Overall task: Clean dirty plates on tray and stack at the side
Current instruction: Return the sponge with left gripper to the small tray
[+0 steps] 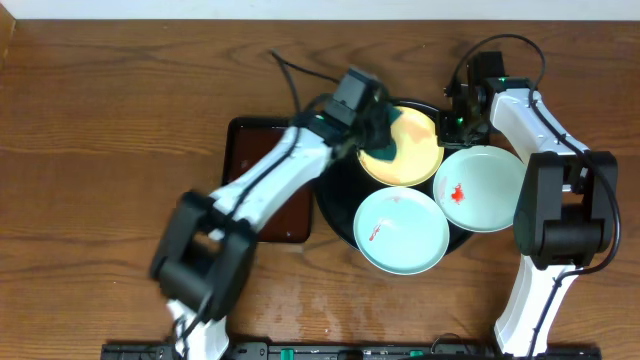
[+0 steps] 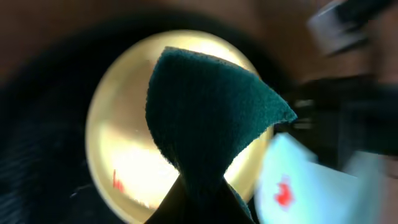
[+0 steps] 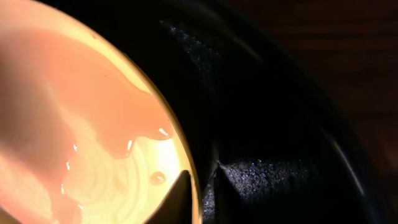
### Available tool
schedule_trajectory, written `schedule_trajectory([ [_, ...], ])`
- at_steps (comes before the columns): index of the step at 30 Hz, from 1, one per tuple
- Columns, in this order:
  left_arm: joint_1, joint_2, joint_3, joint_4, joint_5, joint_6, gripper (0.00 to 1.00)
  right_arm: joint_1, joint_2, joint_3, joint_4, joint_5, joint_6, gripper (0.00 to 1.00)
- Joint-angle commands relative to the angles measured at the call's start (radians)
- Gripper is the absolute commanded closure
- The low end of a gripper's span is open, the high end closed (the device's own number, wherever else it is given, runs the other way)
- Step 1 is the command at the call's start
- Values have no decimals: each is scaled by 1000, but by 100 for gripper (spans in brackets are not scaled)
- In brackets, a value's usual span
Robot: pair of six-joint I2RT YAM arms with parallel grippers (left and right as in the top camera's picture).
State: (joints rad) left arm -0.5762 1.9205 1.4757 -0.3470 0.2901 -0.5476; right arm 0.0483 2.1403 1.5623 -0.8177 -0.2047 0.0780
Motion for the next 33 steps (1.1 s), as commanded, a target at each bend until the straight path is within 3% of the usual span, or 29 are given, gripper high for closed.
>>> schedule_trajectory([
  [1, 47, -142, 1, -119, -20, 35, 92, 6, -4, -7, -2, 13, 12, 84],
  [9, 193, -254, 1, -619, -279, 126, 92, 16, -4, -7, -4, 13, 12, 82],
  [13, 269, -252, -5, -769, -309, 129, 92, 24, -4, -7, -2, 13, 11, 82],
  [16, 304, -252, -21, -797, -310, 158, 92, 32, -2, -7, -1, 13, 11, 88],
  [20, 320, -252, -50, -784, -310, 163, 92, 42, 7, -18, 18, 13, 11, 88],
  [24, 320, -252, -61, -762, -310, 163, 92, 45, 7, -34, 43, 13, 12, 99],
  [33, 320, -252, -61, -752, -383, 200, 92, 43, -18, -24, 37, 13, 11, 99],
])
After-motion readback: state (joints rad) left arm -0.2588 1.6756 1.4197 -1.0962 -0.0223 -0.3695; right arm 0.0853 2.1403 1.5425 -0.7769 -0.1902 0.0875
